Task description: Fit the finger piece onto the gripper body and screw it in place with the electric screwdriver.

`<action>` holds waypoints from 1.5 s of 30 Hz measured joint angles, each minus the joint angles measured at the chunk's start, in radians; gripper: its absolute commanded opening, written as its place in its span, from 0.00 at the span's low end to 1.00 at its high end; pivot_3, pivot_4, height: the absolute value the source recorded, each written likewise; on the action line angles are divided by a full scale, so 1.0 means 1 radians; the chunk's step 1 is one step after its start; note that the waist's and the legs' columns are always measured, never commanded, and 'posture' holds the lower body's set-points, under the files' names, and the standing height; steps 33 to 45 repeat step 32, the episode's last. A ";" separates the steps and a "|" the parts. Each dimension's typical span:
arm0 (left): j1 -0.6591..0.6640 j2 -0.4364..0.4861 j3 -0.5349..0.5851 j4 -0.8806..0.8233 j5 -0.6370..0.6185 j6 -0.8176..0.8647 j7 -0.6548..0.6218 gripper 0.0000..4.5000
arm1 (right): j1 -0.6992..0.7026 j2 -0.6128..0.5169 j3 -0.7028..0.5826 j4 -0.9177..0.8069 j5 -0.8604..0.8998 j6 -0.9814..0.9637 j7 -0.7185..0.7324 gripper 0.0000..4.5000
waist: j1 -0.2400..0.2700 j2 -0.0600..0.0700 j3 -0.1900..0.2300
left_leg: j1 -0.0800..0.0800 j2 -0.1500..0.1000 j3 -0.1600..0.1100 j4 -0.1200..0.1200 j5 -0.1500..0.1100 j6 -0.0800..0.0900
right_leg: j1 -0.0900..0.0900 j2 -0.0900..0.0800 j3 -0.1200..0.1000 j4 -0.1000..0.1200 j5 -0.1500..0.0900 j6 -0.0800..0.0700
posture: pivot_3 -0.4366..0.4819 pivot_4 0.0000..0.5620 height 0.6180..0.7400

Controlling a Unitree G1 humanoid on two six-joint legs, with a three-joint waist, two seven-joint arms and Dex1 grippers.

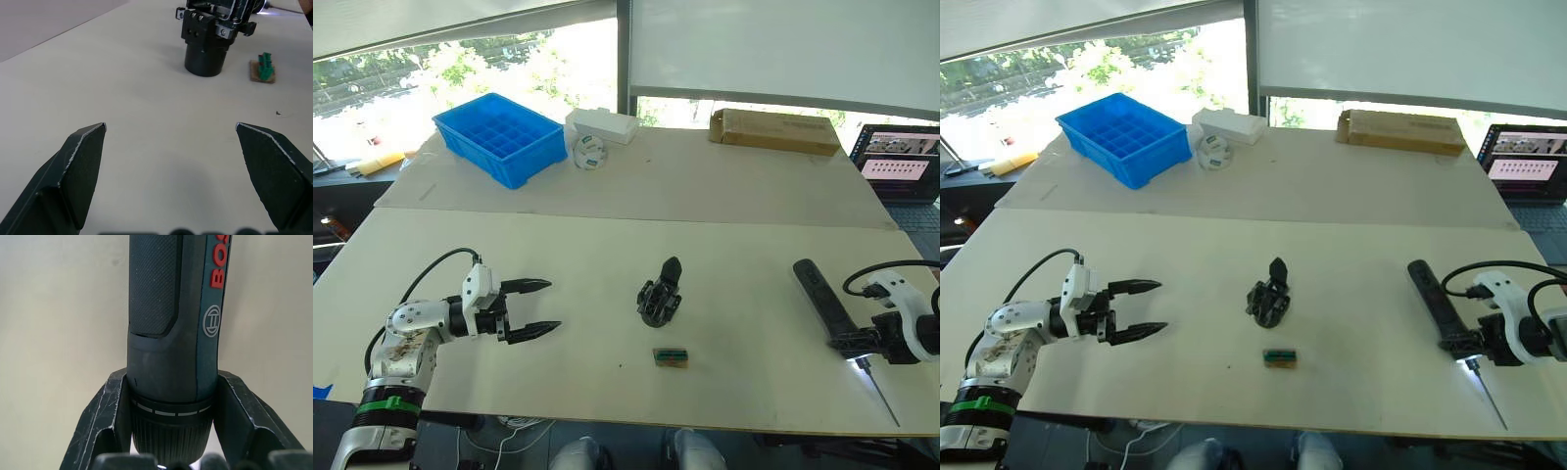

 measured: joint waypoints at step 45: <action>0.039 0.173 0.077 0.116 0.183 -0.228 0.158 1.00 | 0.557 0.532 -0.584 -0.512 -0.082 -1.302 0.341 1.00 | 0.013 -0.002 0.001 | 0.017 0.002 0.004 -0.001 0.001 -0.003 | 0.009 0.001 0.011 0.006 -0.001 -0.001 | 0.48 0.27 1.00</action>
